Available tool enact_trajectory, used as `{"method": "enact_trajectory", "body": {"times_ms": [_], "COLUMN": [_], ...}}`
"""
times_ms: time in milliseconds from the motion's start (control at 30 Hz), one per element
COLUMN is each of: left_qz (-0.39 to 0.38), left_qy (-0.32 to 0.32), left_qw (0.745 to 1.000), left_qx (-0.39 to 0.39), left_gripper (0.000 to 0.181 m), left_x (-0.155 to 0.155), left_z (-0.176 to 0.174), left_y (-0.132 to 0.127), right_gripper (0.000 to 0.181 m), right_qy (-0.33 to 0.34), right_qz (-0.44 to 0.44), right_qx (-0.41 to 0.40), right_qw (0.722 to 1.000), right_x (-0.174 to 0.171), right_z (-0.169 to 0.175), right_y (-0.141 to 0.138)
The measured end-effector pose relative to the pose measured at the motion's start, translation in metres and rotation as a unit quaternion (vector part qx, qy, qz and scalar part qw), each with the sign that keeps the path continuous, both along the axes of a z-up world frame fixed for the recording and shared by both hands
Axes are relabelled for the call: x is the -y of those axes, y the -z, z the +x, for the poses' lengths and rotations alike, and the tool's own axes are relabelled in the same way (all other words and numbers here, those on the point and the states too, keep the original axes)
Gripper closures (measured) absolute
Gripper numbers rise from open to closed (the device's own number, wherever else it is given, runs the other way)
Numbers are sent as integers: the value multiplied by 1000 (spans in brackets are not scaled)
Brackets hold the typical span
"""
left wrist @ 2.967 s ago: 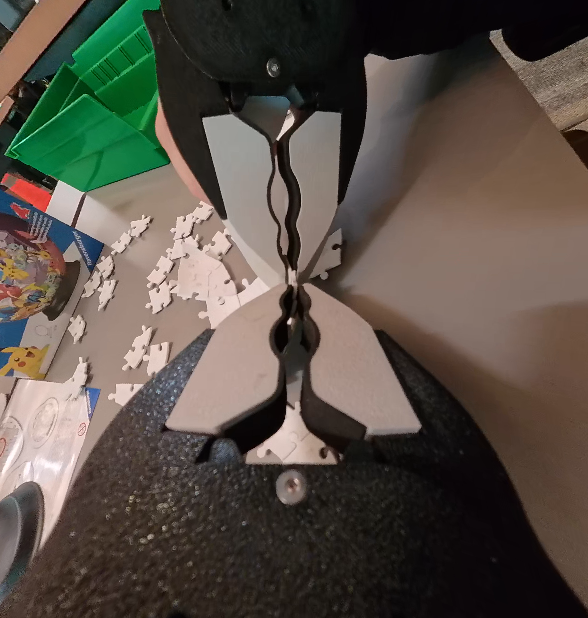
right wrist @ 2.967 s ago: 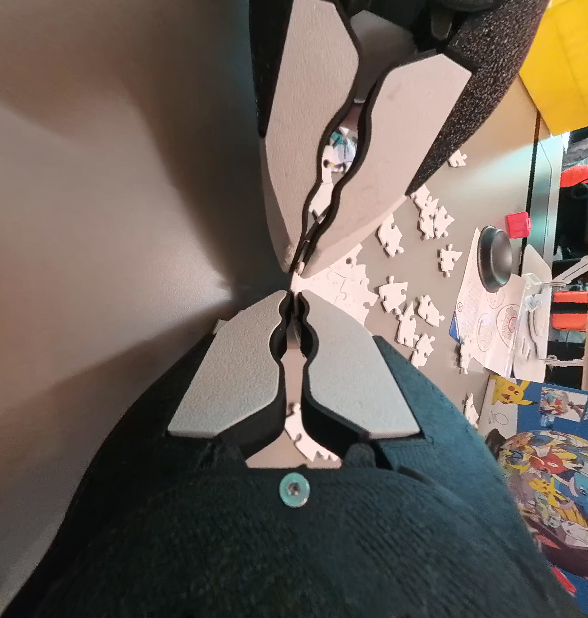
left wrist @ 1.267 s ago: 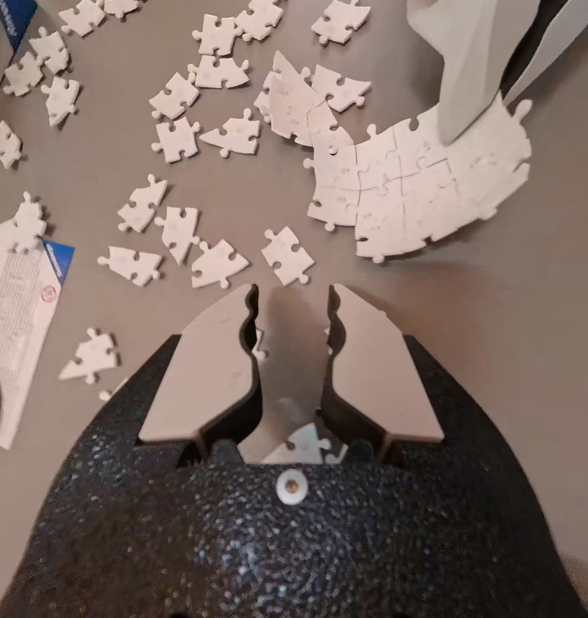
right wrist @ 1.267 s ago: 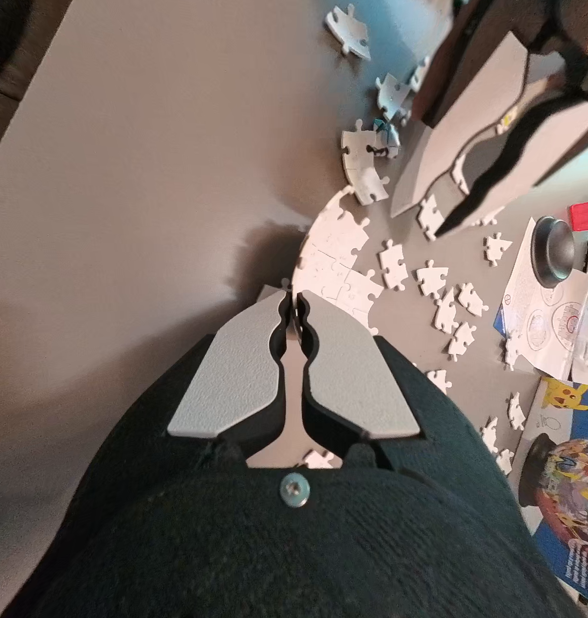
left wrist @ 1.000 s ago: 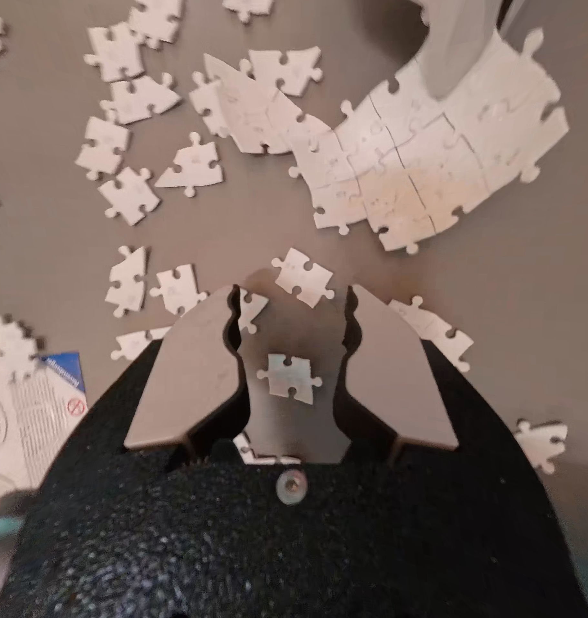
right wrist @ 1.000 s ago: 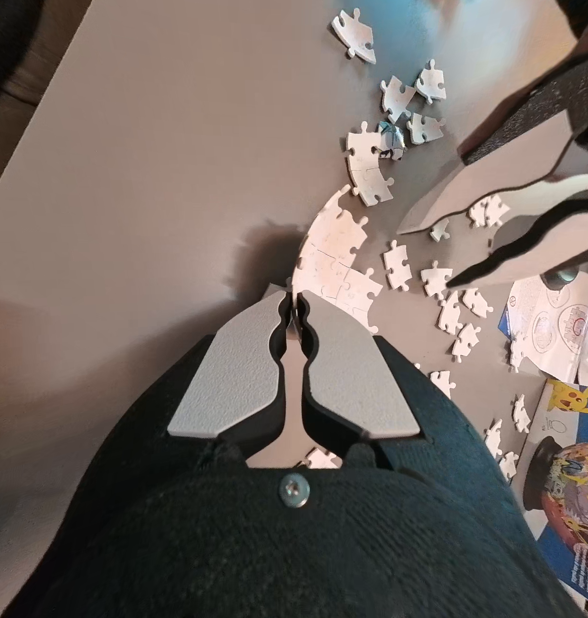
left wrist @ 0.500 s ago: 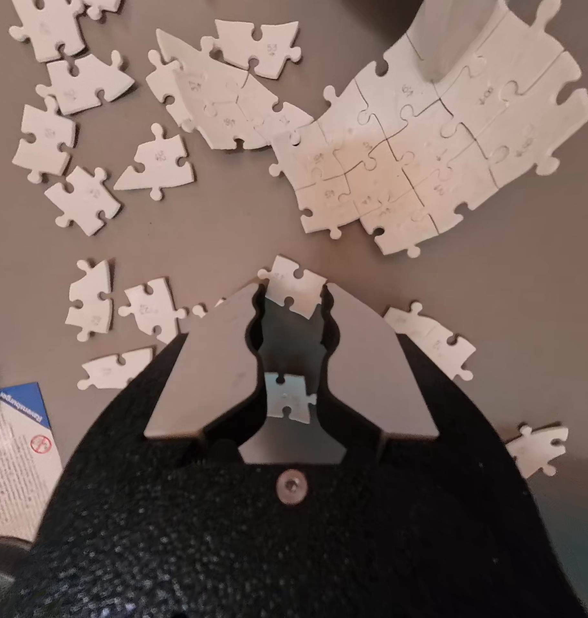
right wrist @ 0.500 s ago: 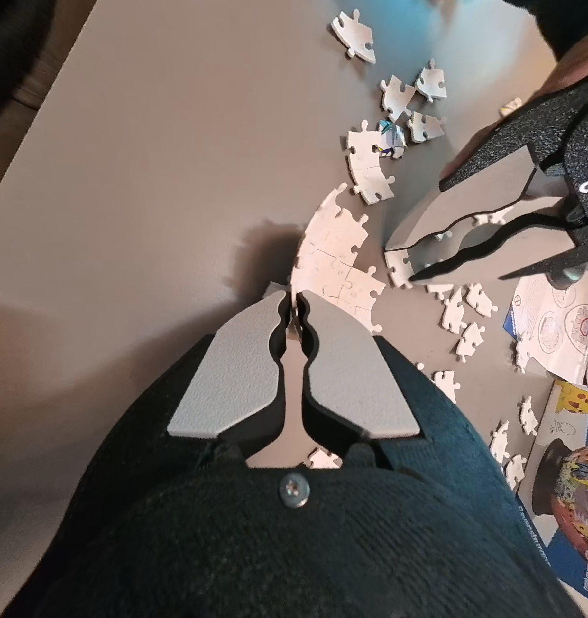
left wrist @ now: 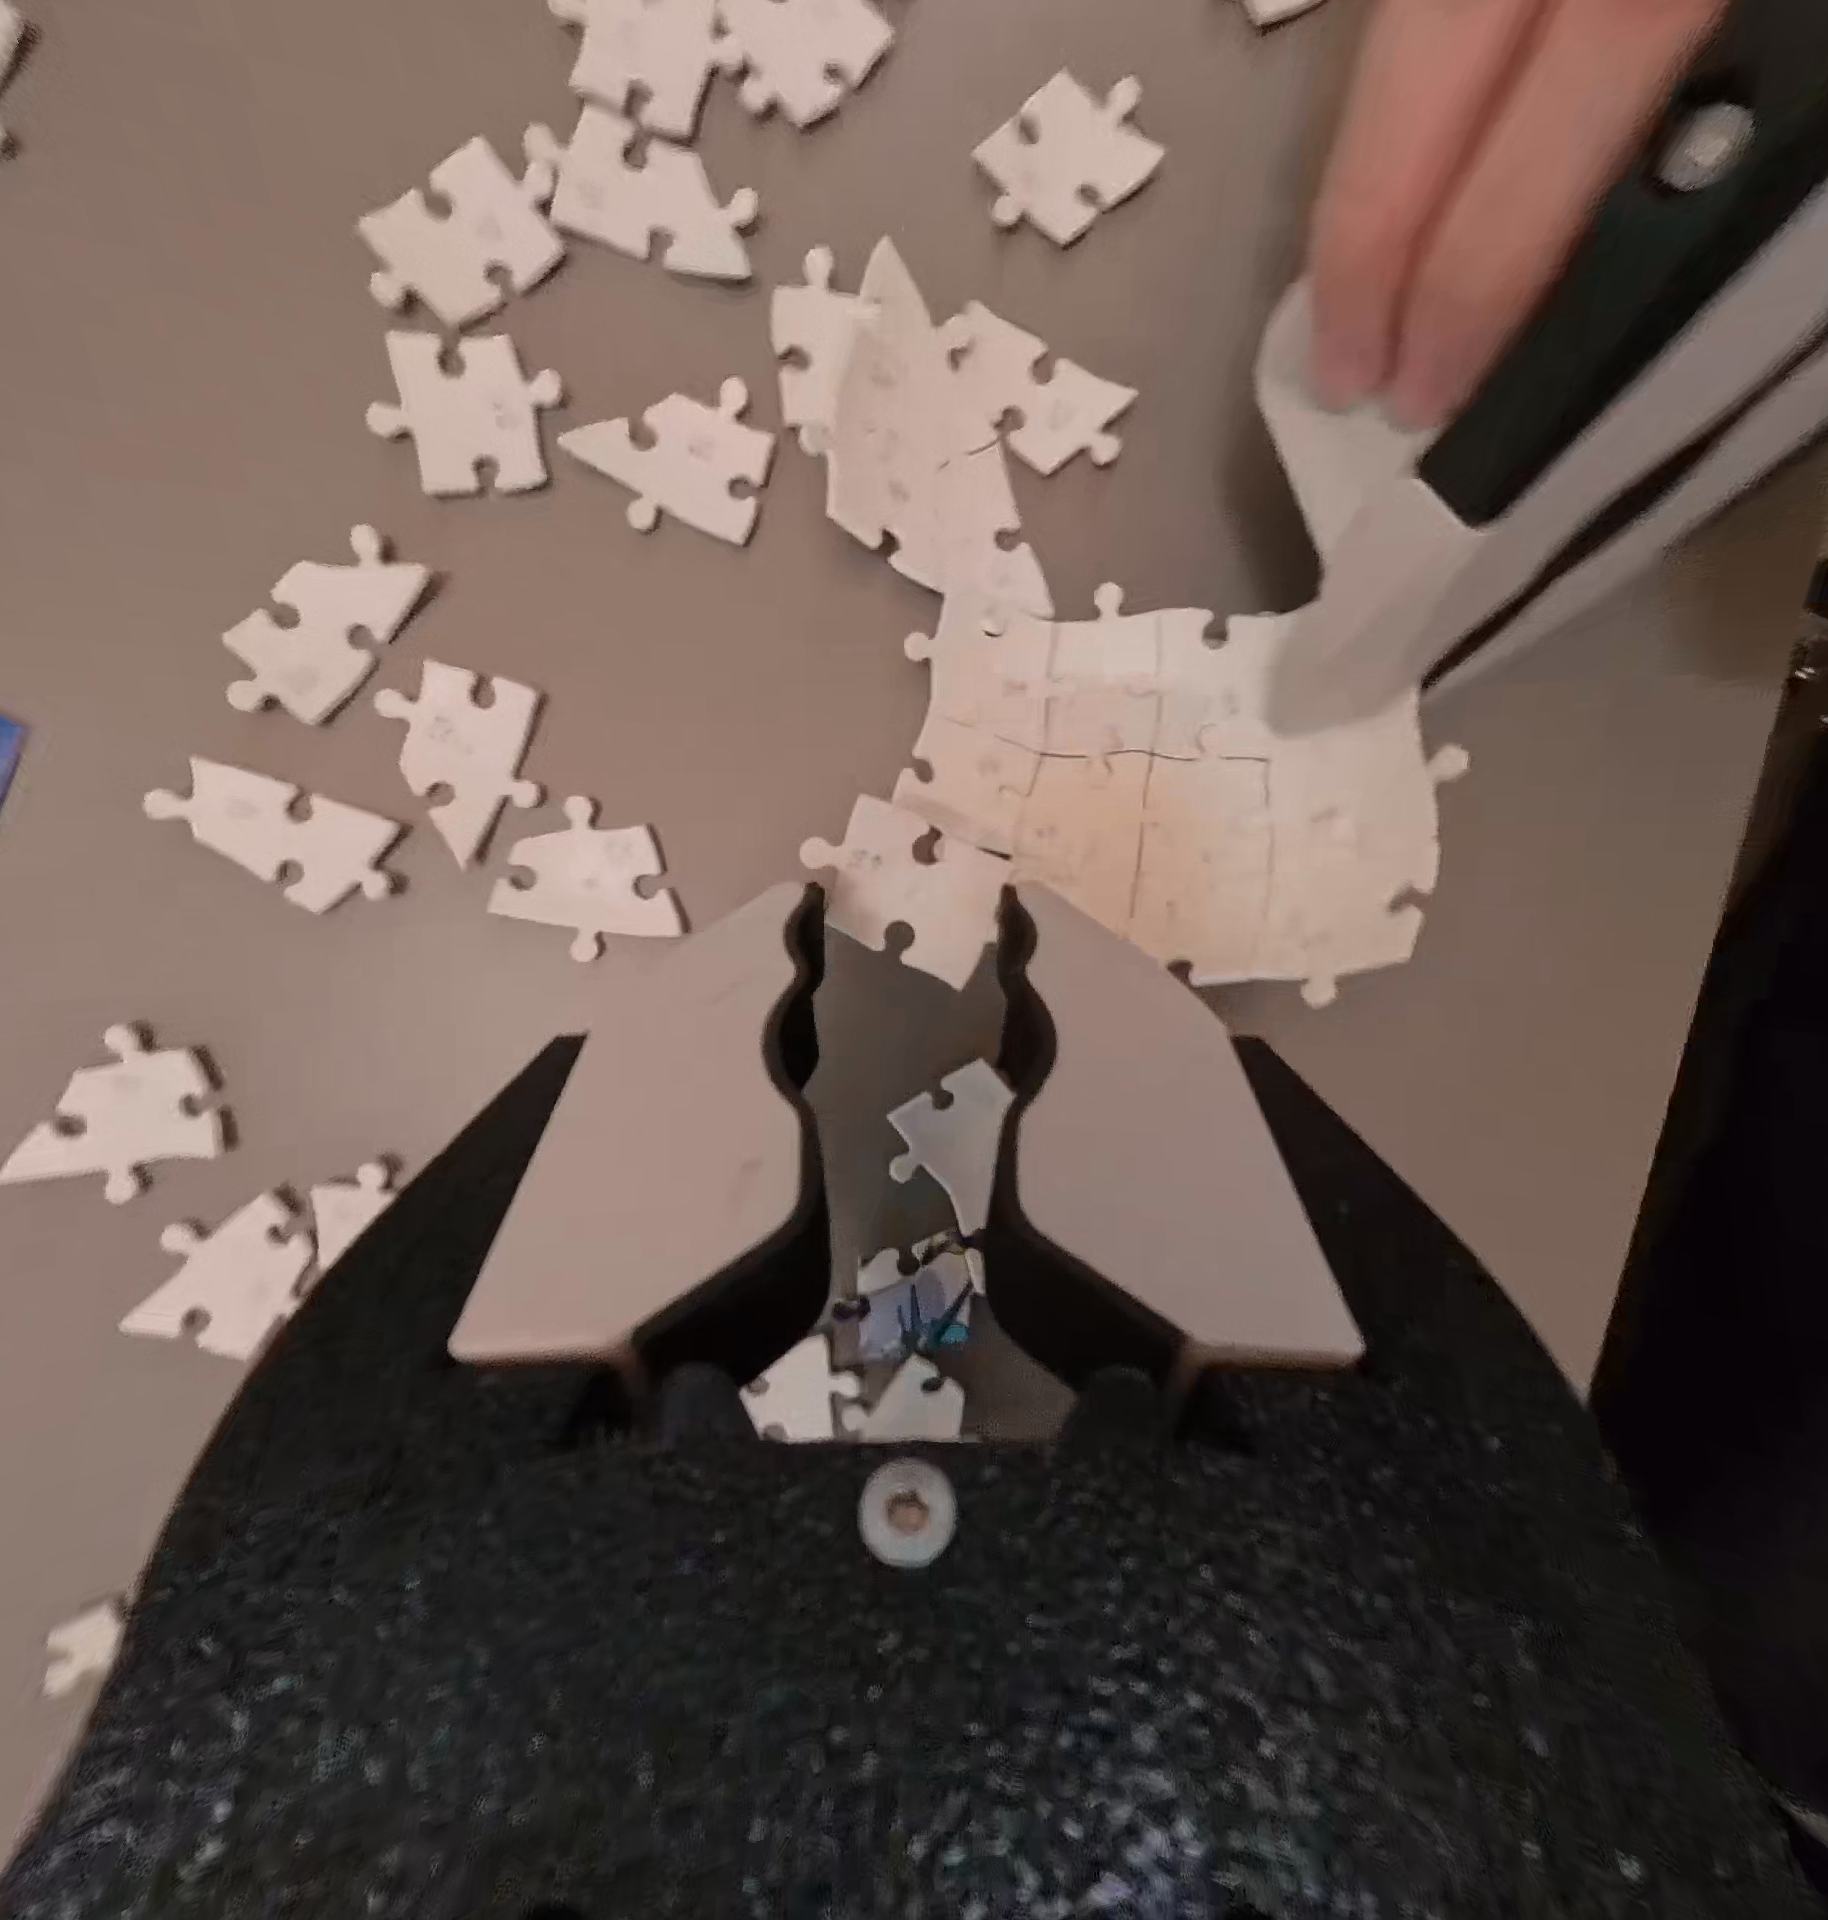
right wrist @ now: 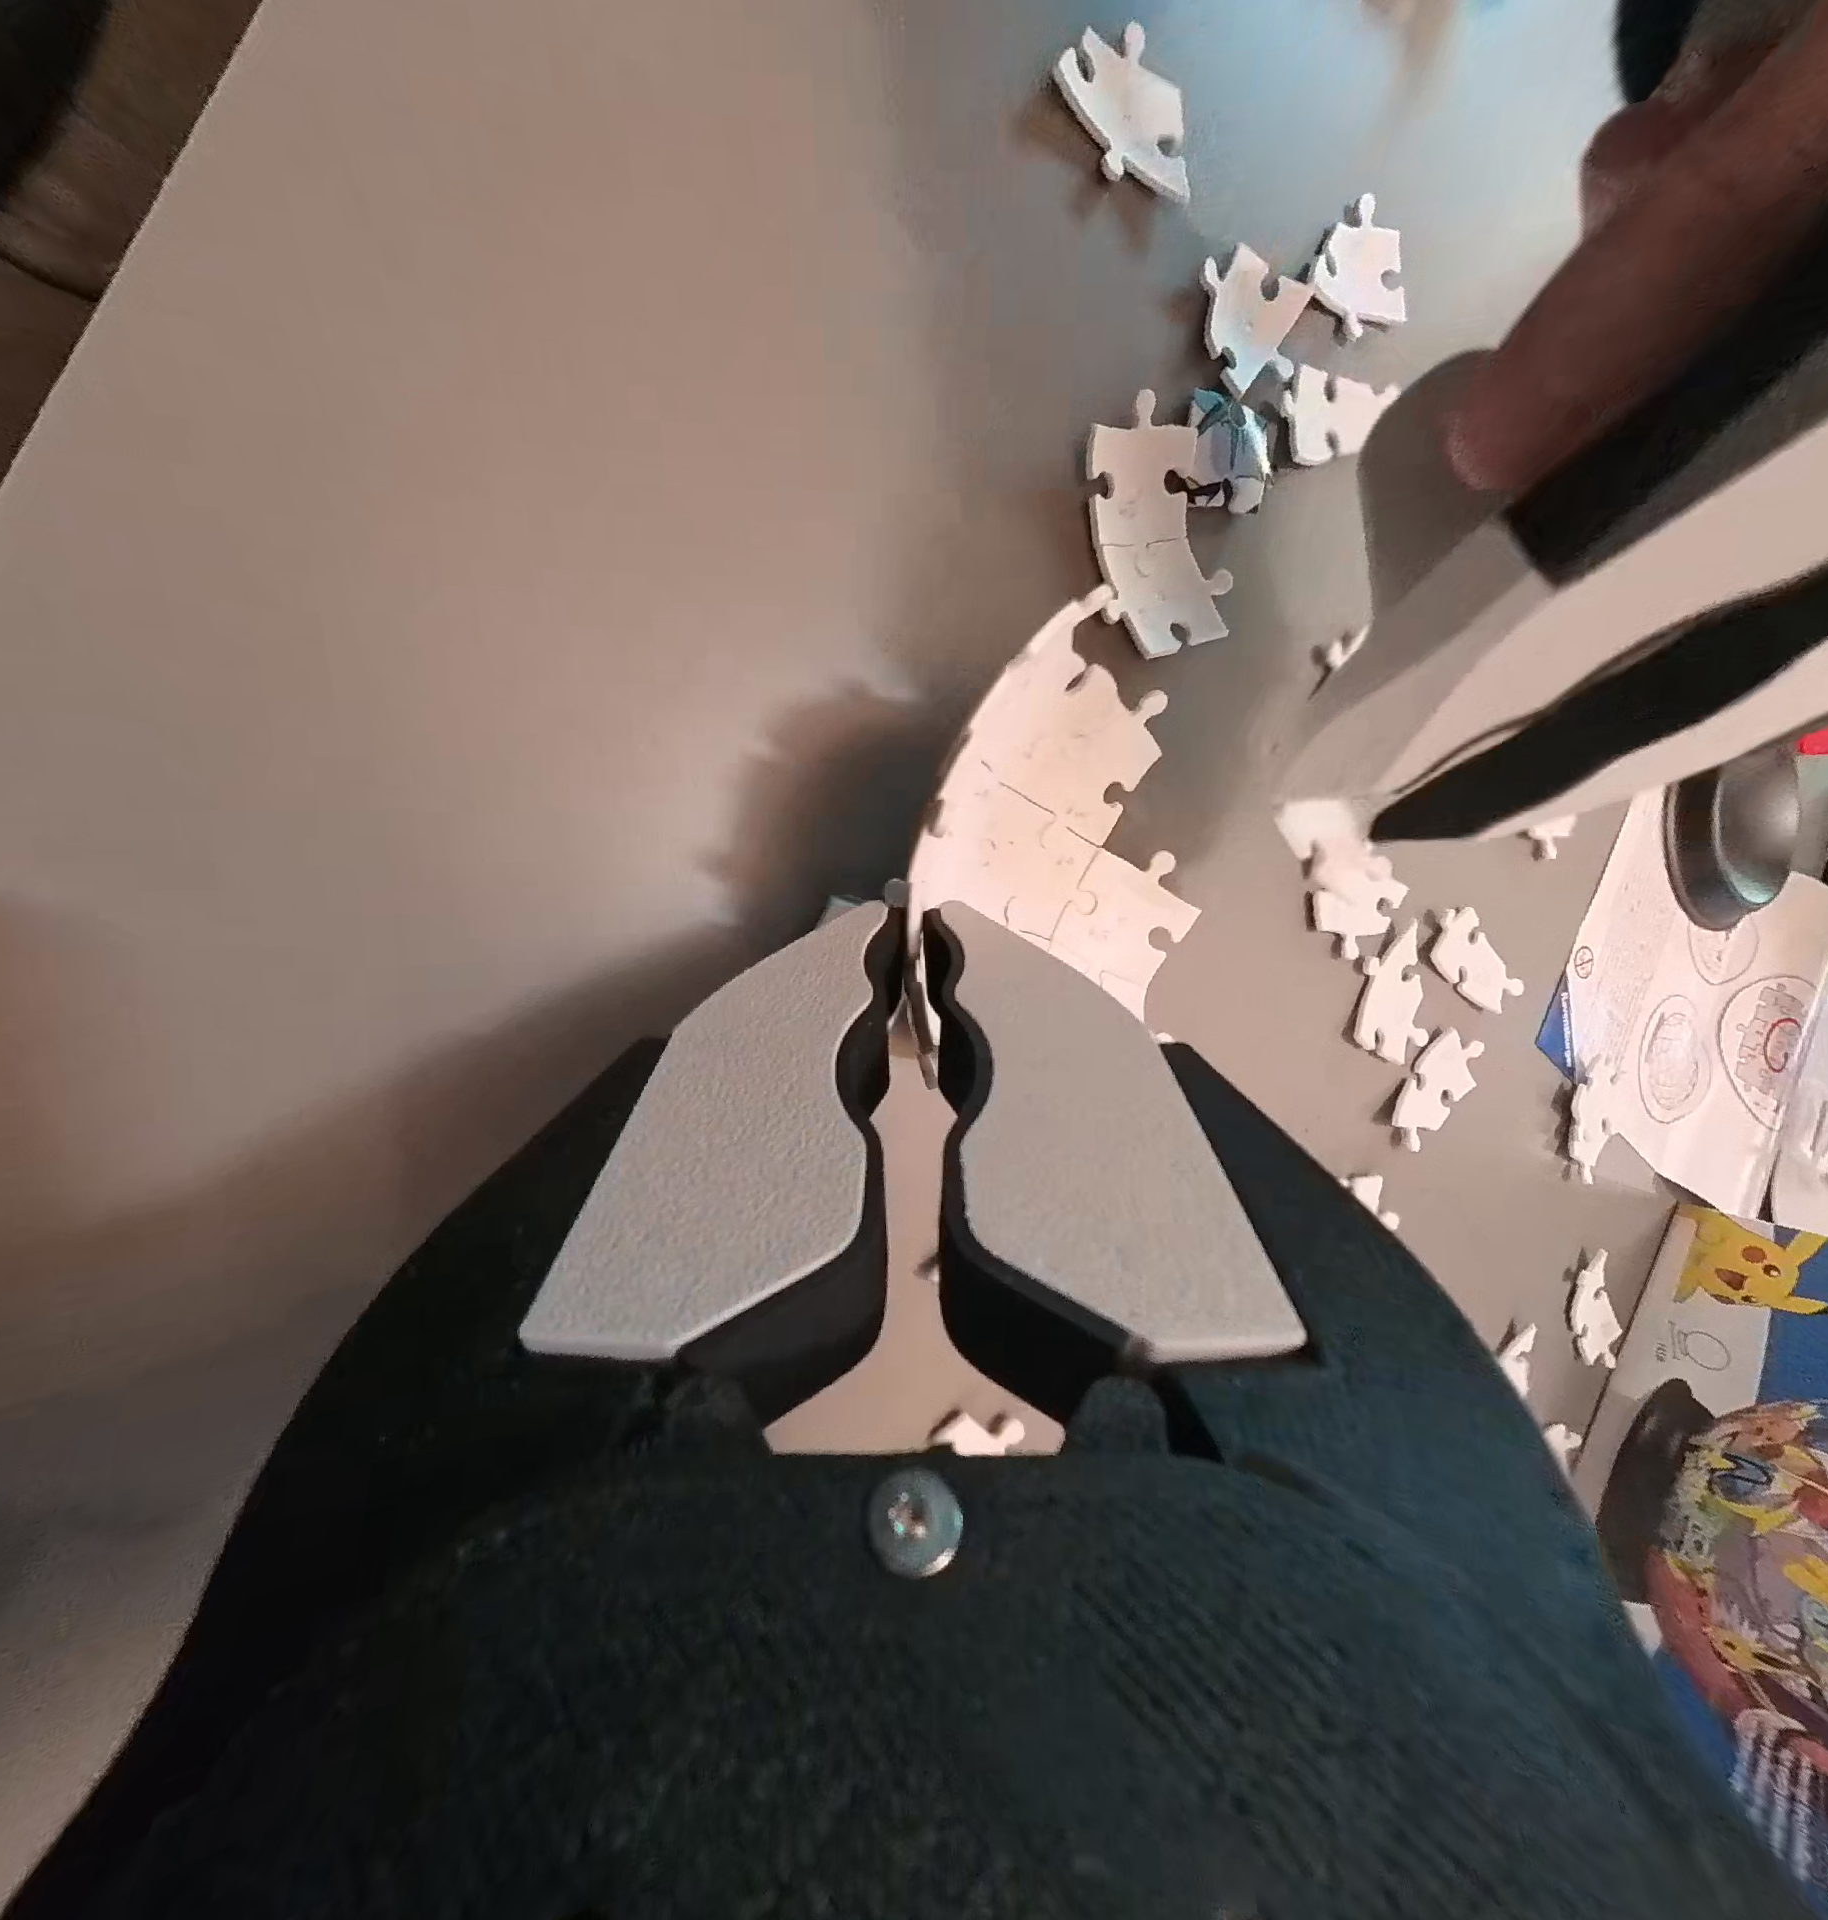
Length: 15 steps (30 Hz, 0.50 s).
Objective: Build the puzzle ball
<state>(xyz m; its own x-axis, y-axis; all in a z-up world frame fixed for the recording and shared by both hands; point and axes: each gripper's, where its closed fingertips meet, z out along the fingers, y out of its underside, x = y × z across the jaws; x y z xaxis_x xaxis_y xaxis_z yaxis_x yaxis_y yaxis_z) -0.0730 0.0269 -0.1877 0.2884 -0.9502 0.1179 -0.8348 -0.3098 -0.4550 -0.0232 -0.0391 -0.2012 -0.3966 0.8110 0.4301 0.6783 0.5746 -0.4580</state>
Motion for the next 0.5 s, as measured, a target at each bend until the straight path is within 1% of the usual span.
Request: {"method": "enact_trajectory", "body": {"times_ms": [33, 133, 267, 367, 500], "left_qz": [-11, -40, -74, -109, -118], "left_qy": [-8, -20, -50, -56, -70], "left_qw": [1000, 998, 993, 989, 987], "left_qx": [-17, -37, -77, -81, -87], "left_gripper": [150, 150, 150, 150, 150], "left_x": [2, 9, 9, 17, 18], "left_z": [1, 6, -2, -1, -1], "left_y": [1, 4, 20, 28, 33], "right_gripper": [178, 178, 178, 178, 178], "right_qy": [-1, -1, -14, -31, -57], "right_qz": [1, 2, -2, -12, -16], "right_qx": [3, 14, 33, 49, 79], "right_qw": [1000, 1000, 999, 998, 995], "right_x": [0, -2, -2, 1, 2], "right_z": [0, -1, 0, 0, -3], "right_y": [-1, -4, -5, -6, -9]}}
